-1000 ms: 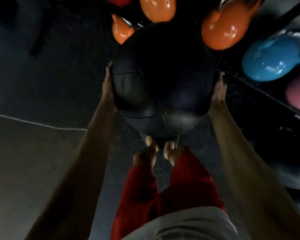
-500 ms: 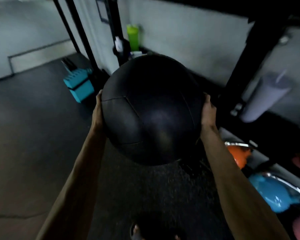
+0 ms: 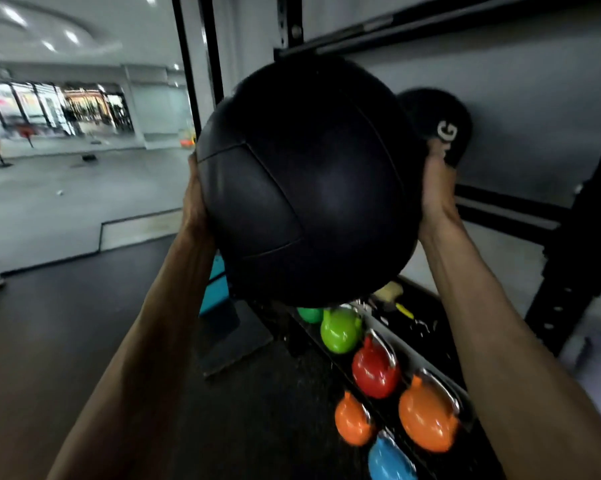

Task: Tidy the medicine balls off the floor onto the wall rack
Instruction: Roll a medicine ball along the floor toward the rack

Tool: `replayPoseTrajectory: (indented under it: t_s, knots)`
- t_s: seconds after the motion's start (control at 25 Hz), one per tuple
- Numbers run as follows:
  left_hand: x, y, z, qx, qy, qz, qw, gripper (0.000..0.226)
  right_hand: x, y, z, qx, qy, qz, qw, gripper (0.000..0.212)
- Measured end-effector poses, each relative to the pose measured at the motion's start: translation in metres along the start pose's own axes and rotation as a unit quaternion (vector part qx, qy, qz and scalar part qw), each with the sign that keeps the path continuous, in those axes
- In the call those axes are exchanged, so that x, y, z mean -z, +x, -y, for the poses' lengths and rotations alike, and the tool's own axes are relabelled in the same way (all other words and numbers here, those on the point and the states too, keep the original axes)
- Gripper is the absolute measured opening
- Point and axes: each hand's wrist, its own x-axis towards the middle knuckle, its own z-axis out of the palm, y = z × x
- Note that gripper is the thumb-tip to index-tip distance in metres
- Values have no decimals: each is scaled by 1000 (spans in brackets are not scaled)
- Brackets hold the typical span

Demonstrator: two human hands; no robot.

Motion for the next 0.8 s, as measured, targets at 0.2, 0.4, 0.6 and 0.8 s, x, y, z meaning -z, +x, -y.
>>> replayPoseTrajectory:
  t_s: [0.2,0.4,0.6,0.8]
  knots:
    - [-3,63,-60,-35,11,3,999,31,-67,20,48,41,-3,20,999,33]
    - [4,154,-66,-66,-7,28,997,41,-130,68,63,93,15,18,995,31]
    - [-6,270,-43,-57,-75,49,994,40,-192,146,59,155,13,3,988,36]
    - [-30,402,-16,-68,-99,98,988,46,-251,232,51,195,27,-49,979,30]
